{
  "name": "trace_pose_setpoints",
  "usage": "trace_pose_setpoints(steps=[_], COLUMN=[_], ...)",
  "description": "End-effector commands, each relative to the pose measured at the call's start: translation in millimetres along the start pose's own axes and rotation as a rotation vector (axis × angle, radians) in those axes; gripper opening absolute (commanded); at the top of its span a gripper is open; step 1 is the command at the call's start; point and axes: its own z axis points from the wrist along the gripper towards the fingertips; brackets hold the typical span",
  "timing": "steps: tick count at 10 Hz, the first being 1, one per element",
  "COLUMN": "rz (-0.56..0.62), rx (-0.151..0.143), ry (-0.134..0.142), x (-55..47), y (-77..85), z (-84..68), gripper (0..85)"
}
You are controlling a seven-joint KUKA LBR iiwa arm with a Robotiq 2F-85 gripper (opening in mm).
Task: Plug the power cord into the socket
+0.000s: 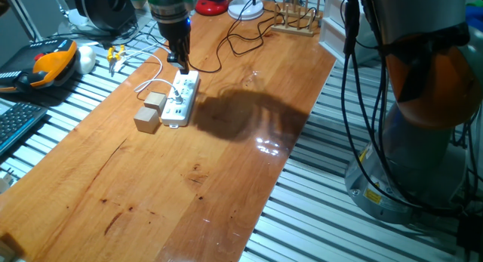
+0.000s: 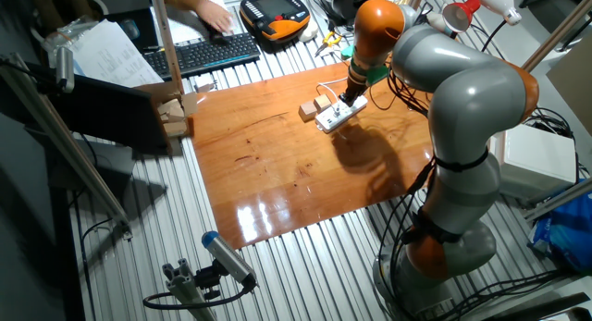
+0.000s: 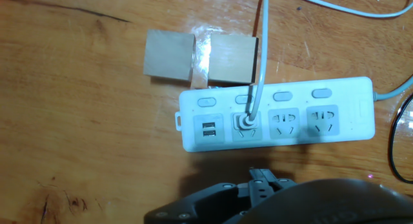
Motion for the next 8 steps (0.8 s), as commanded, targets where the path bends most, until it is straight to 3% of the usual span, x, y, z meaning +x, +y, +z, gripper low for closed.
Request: trace_pose_setpoints(steps=[1,4,8], rz=[0.007,0.013,0.007], rx=[-0.003,-0.01,-0.008], ry=[0.011,0.029,0.021], x=[-0.5,0.4,0.9], y=[1.3,2.9,6.2], z=[1.0,1.2,1.6], gripper=[0.0,0.0,0.0])
